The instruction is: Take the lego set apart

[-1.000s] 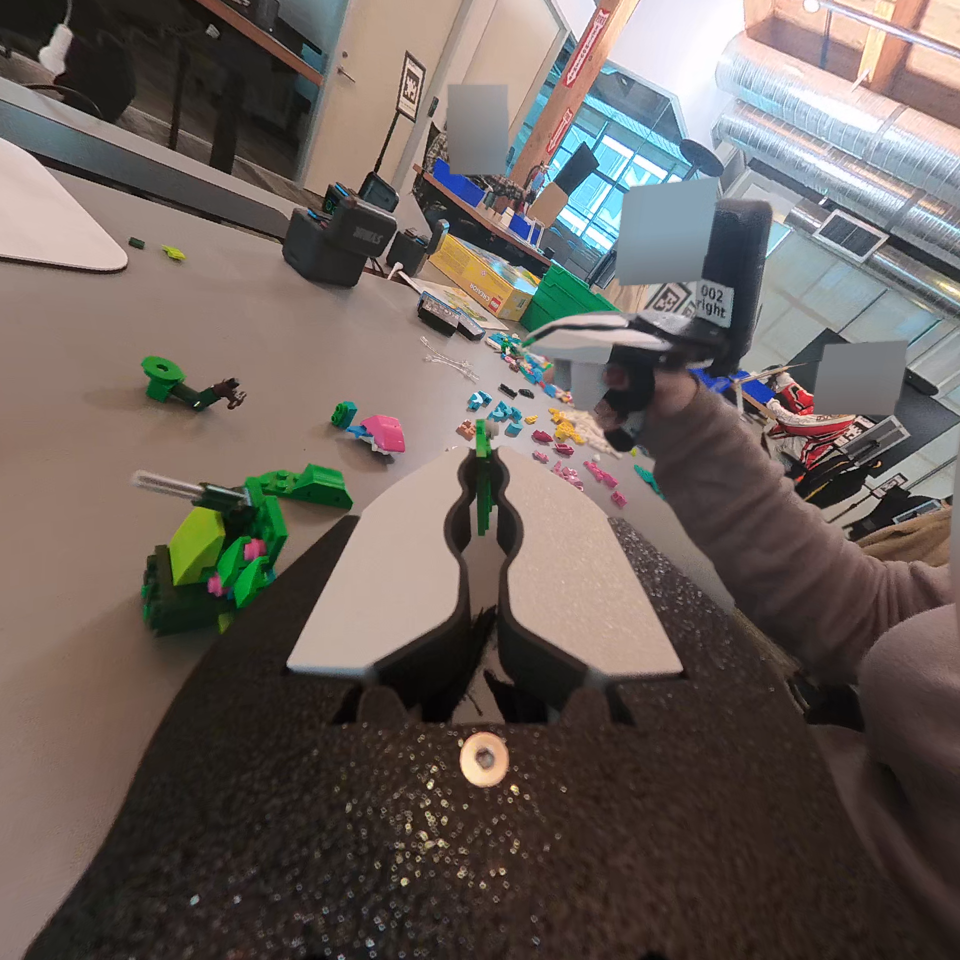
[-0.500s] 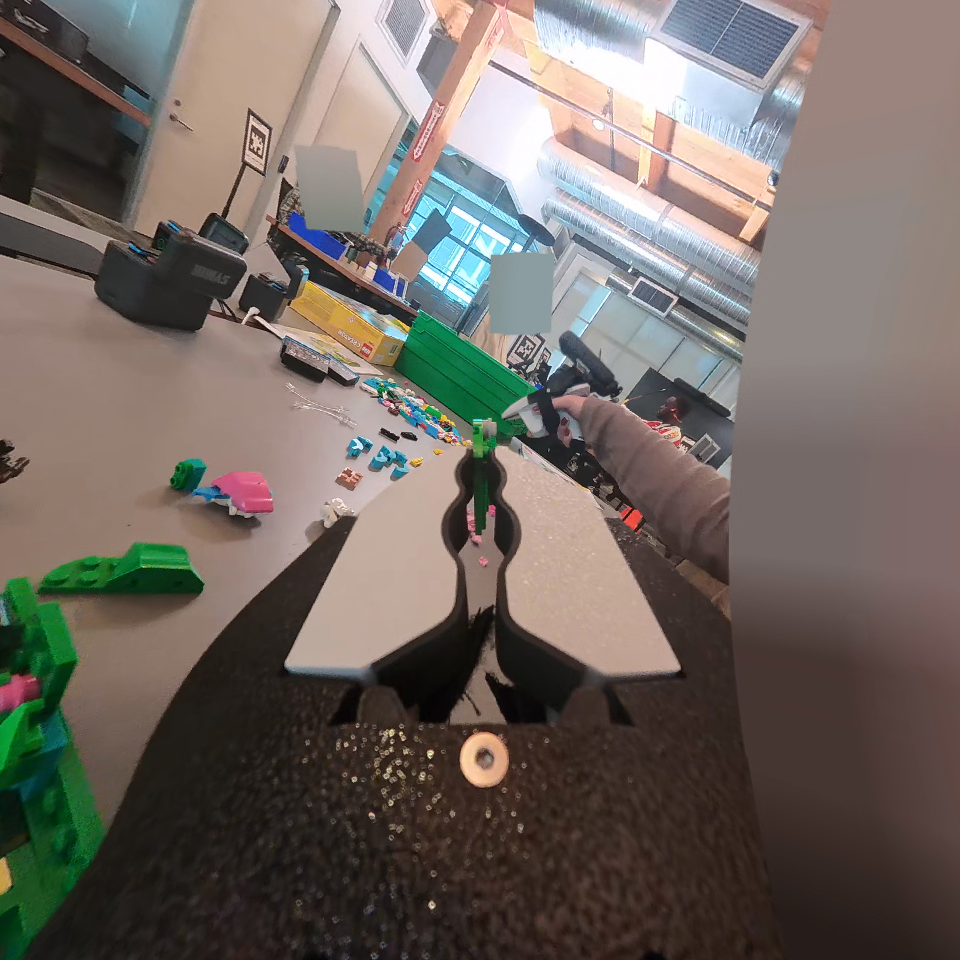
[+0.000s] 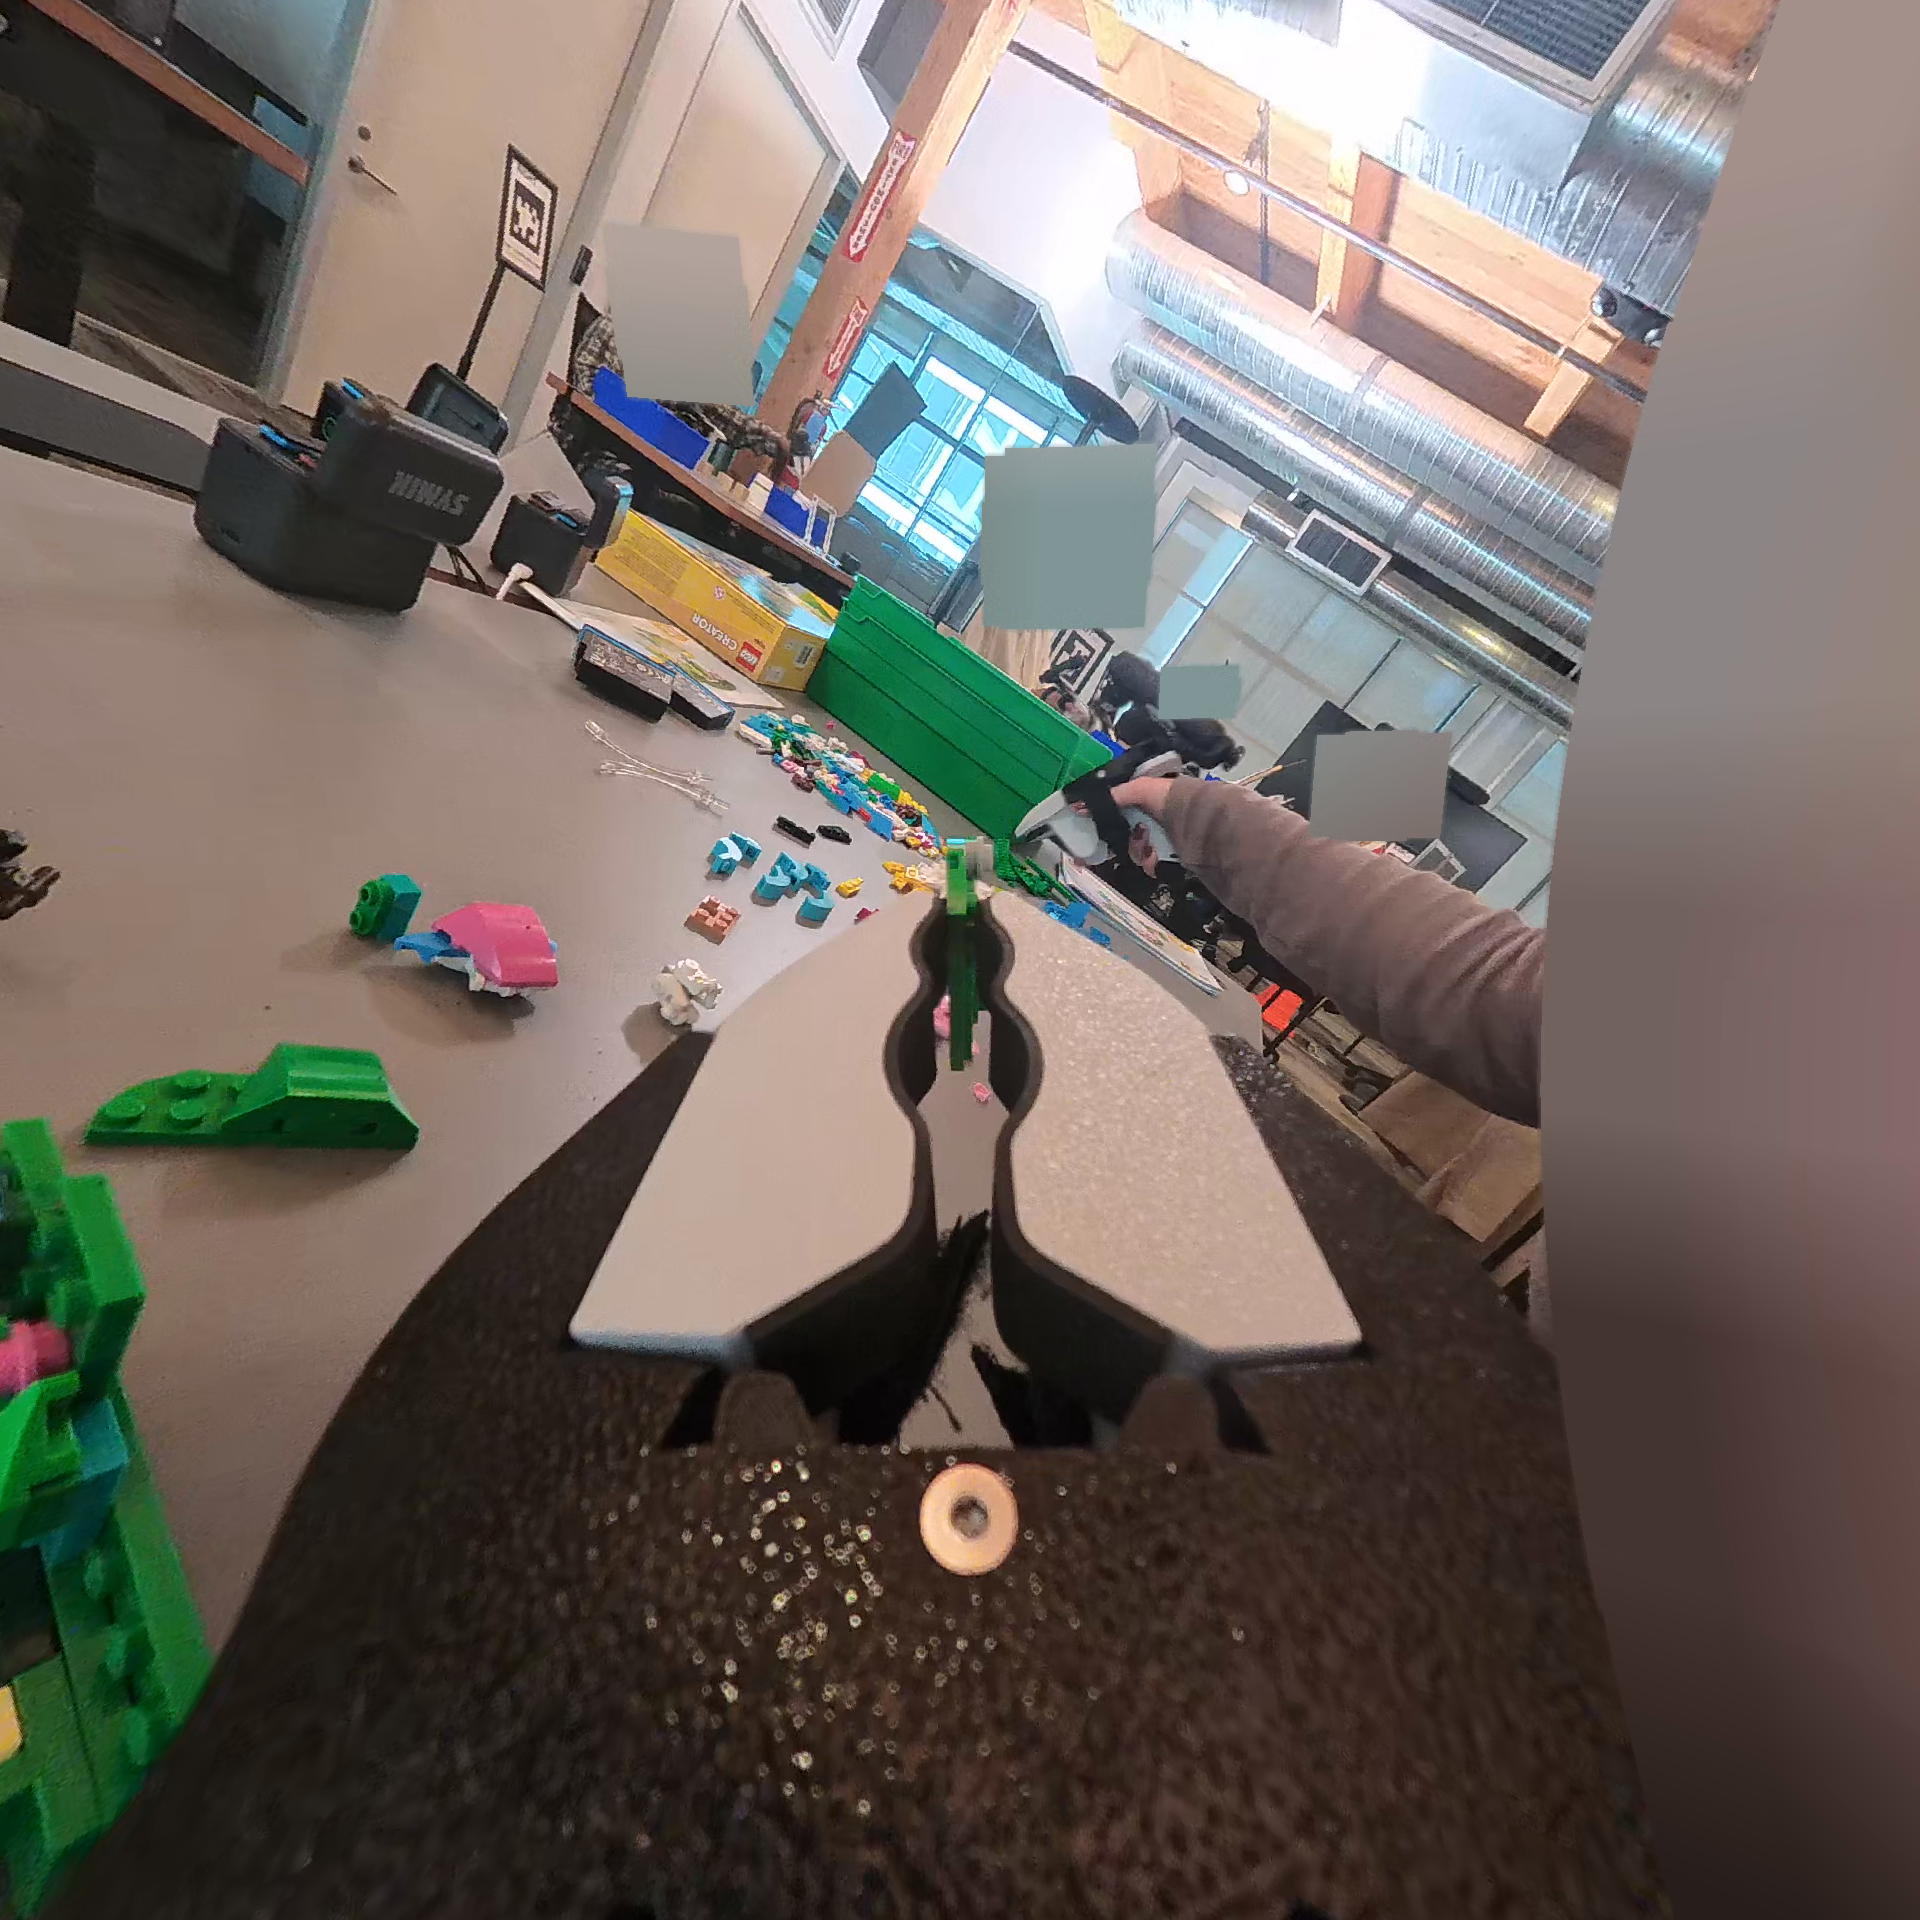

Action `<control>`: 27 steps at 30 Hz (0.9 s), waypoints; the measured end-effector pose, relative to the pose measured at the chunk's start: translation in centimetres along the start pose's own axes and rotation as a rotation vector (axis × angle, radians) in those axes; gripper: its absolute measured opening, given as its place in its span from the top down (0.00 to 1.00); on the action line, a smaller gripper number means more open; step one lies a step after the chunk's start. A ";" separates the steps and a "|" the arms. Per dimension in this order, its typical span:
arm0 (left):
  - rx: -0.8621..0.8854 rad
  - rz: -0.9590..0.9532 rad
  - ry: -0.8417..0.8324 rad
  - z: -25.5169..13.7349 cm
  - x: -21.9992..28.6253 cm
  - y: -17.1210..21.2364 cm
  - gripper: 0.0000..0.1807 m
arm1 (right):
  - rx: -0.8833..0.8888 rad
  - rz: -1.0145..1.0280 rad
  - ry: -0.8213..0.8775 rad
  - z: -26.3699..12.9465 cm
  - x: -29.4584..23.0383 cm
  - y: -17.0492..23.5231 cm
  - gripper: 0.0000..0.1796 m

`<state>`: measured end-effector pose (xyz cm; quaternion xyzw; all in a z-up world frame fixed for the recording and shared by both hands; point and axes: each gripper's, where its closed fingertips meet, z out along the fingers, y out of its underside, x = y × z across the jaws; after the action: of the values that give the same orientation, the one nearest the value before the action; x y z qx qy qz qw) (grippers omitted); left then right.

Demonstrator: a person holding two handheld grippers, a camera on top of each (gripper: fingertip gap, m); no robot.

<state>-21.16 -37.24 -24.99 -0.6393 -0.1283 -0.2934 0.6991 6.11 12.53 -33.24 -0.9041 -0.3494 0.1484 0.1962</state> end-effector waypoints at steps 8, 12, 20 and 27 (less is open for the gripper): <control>-0.056 0.069 -0.101 0.9 -0.4 0.7 0.98 | 0.469 -0.585 -0.502 -7.1 -26.8 0.6 0.88; -0.136 0.202 -0.119 1.8 0.7 1.7 0.98 | 0.526 -1.080 -0.749 -8.7 -42.1 10.4 0.89; -0.206 0.285 -0.141 2.3 1.3 2.4 0.98 | 0.825 -1.468 -0.570 -8.8 -50.7 14.6 0.94; -0.213 0.190 -0.113 2.6 1.4 3.0 0.98 | 0.862 -1.562 -0.491 -8.4 -51.1 14.6 0.95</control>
<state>-17.84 -34.99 -26.31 -0.7346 -0.0745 -0.2015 0.6436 -18.47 -34.81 -25.81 -0.2039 -0.8063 0.2787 0.4802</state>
